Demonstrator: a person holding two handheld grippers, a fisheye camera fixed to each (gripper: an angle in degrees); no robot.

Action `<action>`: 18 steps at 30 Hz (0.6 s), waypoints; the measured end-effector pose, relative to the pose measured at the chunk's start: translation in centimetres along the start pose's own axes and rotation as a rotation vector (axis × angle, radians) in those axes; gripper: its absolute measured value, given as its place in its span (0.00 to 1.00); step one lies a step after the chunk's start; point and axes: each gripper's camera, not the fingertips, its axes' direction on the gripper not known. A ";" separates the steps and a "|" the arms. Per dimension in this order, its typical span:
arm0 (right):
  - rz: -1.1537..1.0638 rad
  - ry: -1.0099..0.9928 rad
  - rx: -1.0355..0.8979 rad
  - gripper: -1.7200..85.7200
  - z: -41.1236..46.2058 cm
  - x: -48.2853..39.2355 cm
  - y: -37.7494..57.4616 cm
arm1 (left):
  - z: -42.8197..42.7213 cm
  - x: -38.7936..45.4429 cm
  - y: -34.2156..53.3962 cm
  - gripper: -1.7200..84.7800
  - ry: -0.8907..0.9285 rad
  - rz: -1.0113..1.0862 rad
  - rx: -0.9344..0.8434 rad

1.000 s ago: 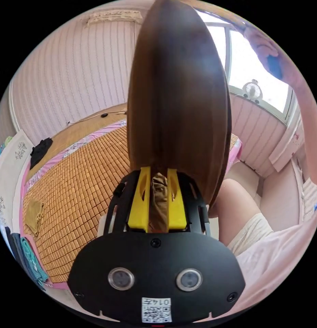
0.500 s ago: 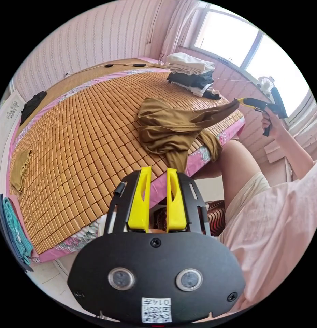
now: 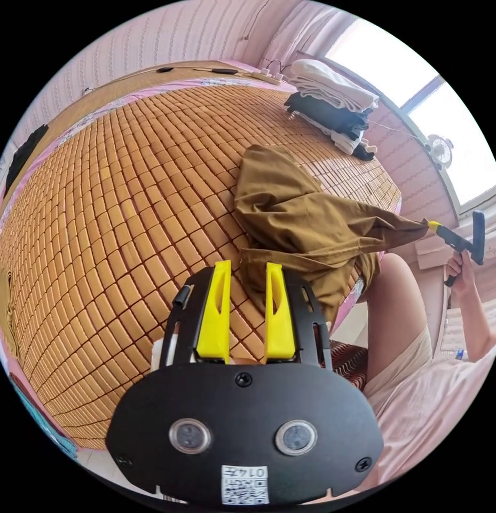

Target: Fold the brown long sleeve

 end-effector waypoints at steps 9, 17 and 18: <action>-0.003 -0.069 0.079 0.02 -3.6 -0.8 0.5 | 0.4 -2.6 3.9 0.01 0.180 -0.171 0.034; -0.091 -0.143 0.231 0.02 -9.8 -3.5 2.5 | -11.8 -0.7 11.3 0.01 0.155 -0.134 0.381; -0.100 -0.152 0.250 0.02 -10.4 -3.7 2.5 | -13.6 -0.5 11.8 0.01 0.152 -0.124 0.430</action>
